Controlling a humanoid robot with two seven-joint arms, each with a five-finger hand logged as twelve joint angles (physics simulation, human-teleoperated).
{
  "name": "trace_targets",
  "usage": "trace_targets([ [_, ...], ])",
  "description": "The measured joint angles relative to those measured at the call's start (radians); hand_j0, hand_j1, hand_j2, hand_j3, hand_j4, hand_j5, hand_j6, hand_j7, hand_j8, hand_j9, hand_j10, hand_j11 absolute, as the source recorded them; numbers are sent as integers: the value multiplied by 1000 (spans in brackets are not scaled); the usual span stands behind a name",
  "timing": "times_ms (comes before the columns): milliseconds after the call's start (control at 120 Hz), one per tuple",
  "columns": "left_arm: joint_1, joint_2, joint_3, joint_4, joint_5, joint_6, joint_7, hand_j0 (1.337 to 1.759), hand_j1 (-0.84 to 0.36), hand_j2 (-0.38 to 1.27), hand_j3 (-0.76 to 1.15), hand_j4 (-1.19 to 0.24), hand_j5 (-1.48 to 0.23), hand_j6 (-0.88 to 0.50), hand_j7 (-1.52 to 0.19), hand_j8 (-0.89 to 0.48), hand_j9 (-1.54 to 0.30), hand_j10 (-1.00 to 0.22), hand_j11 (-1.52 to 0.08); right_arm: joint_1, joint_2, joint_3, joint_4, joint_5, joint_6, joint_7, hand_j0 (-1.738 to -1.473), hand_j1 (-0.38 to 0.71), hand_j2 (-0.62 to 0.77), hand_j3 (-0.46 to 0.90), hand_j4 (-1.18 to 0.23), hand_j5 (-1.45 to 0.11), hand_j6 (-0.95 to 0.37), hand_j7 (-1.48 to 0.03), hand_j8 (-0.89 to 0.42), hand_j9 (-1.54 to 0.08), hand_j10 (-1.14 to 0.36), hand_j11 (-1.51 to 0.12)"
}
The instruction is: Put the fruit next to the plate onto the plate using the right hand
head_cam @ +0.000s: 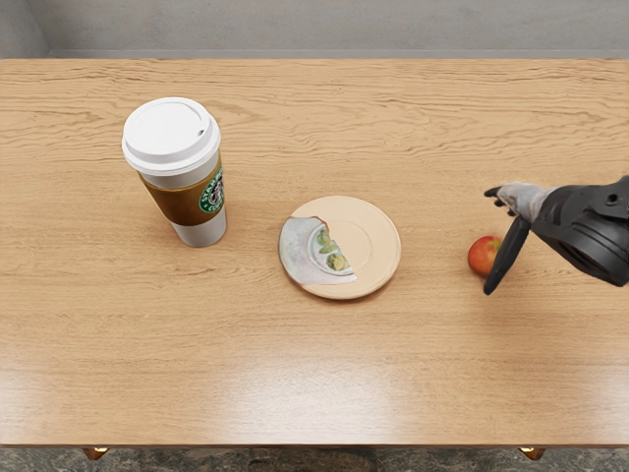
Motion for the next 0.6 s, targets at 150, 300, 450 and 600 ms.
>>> trace_targets([
  [150, 0, 0, 0, 0, 0, 0, 0, 1658, 336, 2, 0, -12, -15, -12, -15, -12, -15, -12, -15, -55, 36, 2, 1, -34, -78, 0, -1658, -258, -15, 0, -77, -100, -78, -99, -78, -99, -77, -99],
  [300, 0, 0, 0, 0, 0, 0, 0, 1658, 336, 2, 0, -12, -15, -12, -15, -12, -15, -12, -15, -82, 82, 2, -5, -70, -98, 0, -1658, -228, -20, 0, -103, -132, -104, -132, -103, -132, -103, -132],
  [450, 0, 0, 0, 0, 0, 0, 0, 1658, 336, 2, 0, -12, -14, -12, -14, -12, -14, -11, -14, -84, 87, 2, -22, -81, -103, 0, -1658, -214, -22, 0, -114, -147, -115, -147, -114, -147, -114, -147],
  [600, 0, 0, 0, 0, 0, 0, 0, 1658, 336, 2, 0, -12, -15, -12, -15, -12, -15, -12, -15, -92, 88, -8, -55, -85, -104, 0, -1658, -207, -23, 0, -120, -155, -121, -155, -120, -155, -120, -155],
])
